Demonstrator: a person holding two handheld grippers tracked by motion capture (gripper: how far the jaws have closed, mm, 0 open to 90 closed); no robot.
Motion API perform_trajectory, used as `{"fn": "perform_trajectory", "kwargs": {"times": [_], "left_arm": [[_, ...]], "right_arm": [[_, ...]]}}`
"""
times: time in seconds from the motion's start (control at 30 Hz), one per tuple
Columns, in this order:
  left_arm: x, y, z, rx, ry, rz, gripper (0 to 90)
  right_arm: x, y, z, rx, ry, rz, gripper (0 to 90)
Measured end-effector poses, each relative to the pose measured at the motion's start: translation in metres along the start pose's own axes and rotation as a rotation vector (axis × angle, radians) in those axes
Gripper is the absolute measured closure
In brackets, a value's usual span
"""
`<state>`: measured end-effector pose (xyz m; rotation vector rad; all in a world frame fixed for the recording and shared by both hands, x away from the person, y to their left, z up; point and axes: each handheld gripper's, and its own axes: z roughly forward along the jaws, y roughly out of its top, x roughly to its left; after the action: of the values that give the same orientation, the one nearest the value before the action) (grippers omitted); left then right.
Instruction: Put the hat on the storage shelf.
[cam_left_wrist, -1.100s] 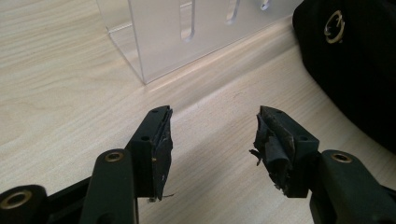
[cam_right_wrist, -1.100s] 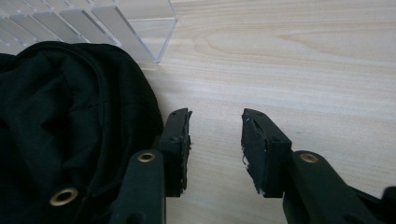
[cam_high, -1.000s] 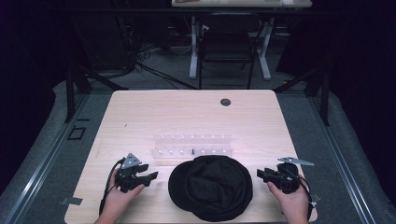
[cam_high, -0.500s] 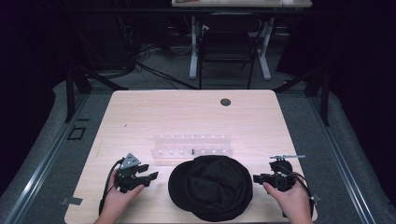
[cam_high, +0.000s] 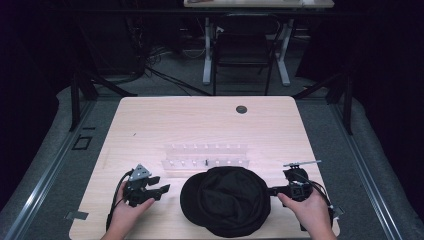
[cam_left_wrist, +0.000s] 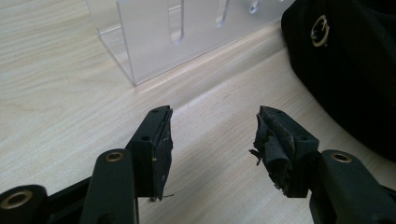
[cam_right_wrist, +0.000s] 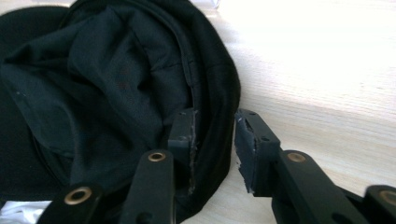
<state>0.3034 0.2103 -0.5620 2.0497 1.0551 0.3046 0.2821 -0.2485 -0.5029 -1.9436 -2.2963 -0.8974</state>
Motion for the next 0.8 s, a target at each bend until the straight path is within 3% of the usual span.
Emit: {"fn": "perform_trajectory", "kwargs": {"times": [0.17, 0.37, 0.53, 0.8], "left_arm": [[0.000, 0.000, 0.000, 0.005, 0.004, 0.004, 45.8], [0.001, 0.000, 0.000, 0.003, 0.009, 0.004, 45.9], [0.000, 0.000, 0.000, 0.005, 0.009, 0.005, 46.0], [0.000, 0.000, 0.000, 0.006, 0.007, 0.008, 46.1]], "right_arm": [[0.000, 0.004, 0.012, 0.048, -0.023, 0.000, 72.1], [-0.004, 0.009, 0.019, 0.122, -0.016, 0.015, 85.9], [-0.006, 0.009, 0.016, 0.128, -0.014, 0.022, 87.7], [-0.017, 0.007, 0.005, 0.134, -0.049, 0.041, 87.8]]}}
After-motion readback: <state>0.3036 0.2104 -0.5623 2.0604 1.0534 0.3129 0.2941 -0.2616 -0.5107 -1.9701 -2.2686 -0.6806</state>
